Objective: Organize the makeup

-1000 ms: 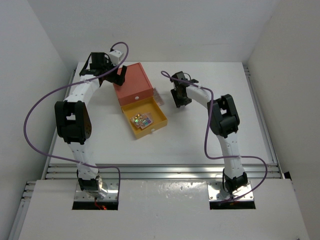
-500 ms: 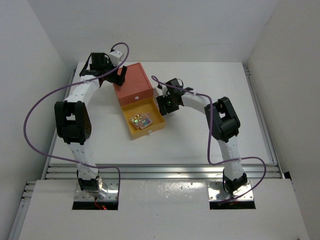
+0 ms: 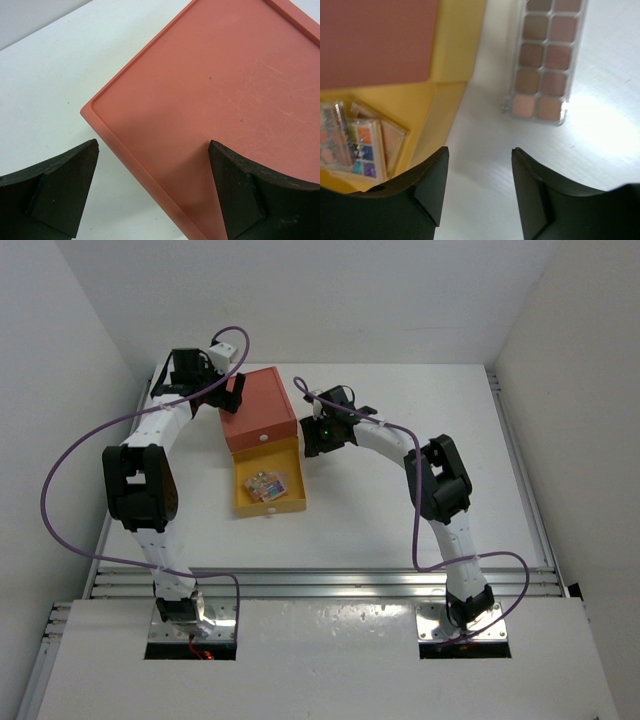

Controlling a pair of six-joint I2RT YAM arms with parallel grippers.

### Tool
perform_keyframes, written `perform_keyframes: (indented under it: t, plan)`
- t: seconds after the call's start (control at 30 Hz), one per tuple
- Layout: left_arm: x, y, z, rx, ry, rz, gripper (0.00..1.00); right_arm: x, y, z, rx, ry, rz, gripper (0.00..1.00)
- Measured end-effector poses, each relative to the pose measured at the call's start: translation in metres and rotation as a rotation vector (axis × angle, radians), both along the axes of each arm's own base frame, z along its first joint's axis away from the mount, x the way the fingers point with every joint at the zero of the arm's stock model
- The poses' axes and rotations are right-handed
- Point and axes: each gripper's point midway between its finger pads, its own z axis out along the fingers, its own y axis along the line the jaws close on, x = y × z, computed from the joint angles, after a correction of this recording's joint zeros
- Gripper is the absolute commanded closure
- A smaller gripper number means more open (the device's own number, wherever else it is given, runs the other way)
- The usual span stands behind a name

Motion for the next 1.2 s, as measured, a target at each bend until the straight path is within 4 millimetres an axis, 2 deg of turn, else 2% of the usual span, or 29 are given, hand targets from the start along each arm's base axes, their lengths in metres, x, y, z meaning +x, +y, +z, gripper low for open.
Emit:
perform_keyframes:
  t: [0.1, 0.13, 0.17, 0.3, 0.47, 0.53, 0.67, 0.77, 0.8, 0.9, 0.93, 1.03, 1.2]
  plan:
    - [0.0, 0.001, 0.0, 0.001, -0.002, 0.0, 0.03, 0.015, -0.005, 0.003, -0.029, -0.036, 0.001, 0.28]
    - [0.0, 0.001, 0.0, 0.001, -0.002, 0.0, 0.03, 0.019, -0.006, 0.002, -0.041, -0.045, 0.003, 0.18]
    - [0.0, 0.001, 0.0, 0.001, -0.002, 0.0, 0.03, 0.023, -0.007, 0.002, -0.057, -0.053, 0.01, 0.16]
    - [0.0, 0.001, 0.0, 0.001, -0.002, 0.0, 0.03, 0.04, -0.012, -0.005, -0.115, -0.08, 0.033, 0.13]
    - [0.0, 0.003, 0.0, 0.003, -0.003, 0.001, 0.03, 0.044, -0.019, -0.028, -0.181, -0.053, 0.035, 0.13]
    - [0.0, 0.003, 0.0, 0.003, -0.002, 0.001, 0.03, 0.053, -0.018, -0.032, -0.197, -0.058, 0.025, 0.15]
    - [0.0, 0.004, 0.0, 0.001, -0.002, 0.0, 0.03, 0.062, -0.015, -0.032, -0.197, -0.065, 0.008, 0.24]
    - [0.0, 0.004, 0.0, 0.001, -0.002, 0.0, 0.03, 0.06, -0.016, -0.033, -0.202, -0.051, -0.002, 0.42]
    - [0.0, 0.004, 0.0, 0.001, -0.002, 0.0, 0.03, 0.059, -0.017, -0.033, -0.204, -0.044, -0.009, 0.54]
    - [0.0, 0.004, 0.0, 0.001, -0.002, 0.0, 0.03, 0.057, -0.018, -0.035, -0.205, -0.029, -0.021, 0.68]
    - [0.0, 0.004, 0.0, 0.001, -0.002, 0.0, 0.03, 0.057, -0.017, -0.035, -0.204, -0.026, -0.026, 0.78]
    - [0.0, 0.004, 0.0, 0.0, -0.002, -0.001, 0.03, 0.054, -0.018, -0.035, -0.203, -0.032, -0.023, 0.91]
    - [0.0, 0.004, 0.0, -0.003, -0.001, -0.001, 0.03, 0.036, -0.031, -0.034, -0.239, -0.012, -0.007, 1.0]
